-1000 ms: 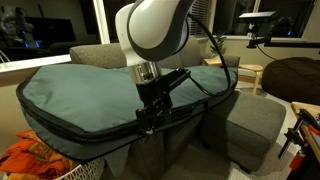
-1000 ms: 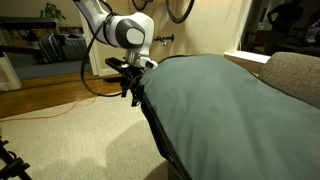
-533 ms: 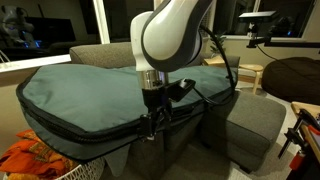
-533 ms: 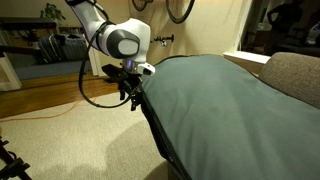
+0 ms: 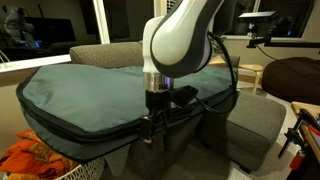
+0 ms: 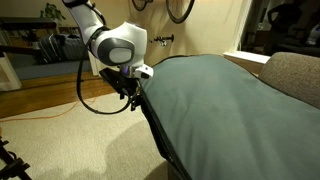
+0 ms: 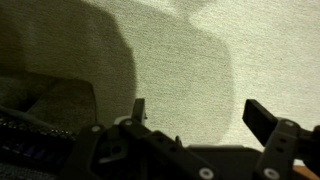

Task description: Open the zip

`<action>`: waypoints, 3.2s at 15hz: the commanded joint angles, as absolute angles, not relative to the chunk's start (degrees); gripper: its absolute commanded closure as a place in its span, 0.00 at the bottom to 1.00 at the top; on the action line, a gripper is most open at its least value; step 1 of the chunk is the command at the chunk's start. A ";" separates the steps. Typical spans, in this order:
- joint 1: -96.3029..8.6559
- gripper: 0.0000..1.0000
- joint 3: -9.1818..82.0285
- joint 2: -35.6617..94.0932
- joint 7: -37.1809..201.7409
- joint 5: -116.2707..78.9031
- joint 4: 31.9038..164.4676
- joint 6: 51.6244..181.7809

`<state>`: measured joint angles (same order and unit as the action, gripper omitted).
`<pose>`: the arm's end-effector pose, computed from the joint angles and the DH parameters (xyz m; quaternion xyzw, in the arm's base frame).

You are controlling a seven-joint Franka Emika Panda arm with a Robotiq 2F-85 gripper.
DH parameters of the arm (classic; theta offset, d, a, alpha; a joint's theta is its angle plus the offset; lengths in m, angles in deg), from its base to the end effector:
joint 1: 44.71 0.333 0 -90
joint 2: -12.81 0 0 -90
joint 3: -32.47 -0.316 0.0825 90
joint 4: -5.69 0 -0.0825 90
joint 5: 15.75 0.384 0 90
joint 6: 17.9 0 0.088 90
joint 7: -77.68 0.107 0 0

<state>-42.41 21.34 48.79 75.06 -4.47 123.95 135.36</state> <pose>0.5663 0.1315 0.1274 -0.9943 -0.0336 0.0166 0.0993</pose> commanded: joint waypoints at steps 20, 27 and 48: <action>-46.98 0.00 16.98 51.88 71.51 -1.76 120.92 139.42; -46.98 0.00 17.71 55.27 72.26 -2.08 116.67 138.24; -44.46 0.94 18.29 52.14 75.91 -1.84 119.34 141.03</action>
<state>-45.91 18.65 55.29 74.16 -2.72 116.77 138.85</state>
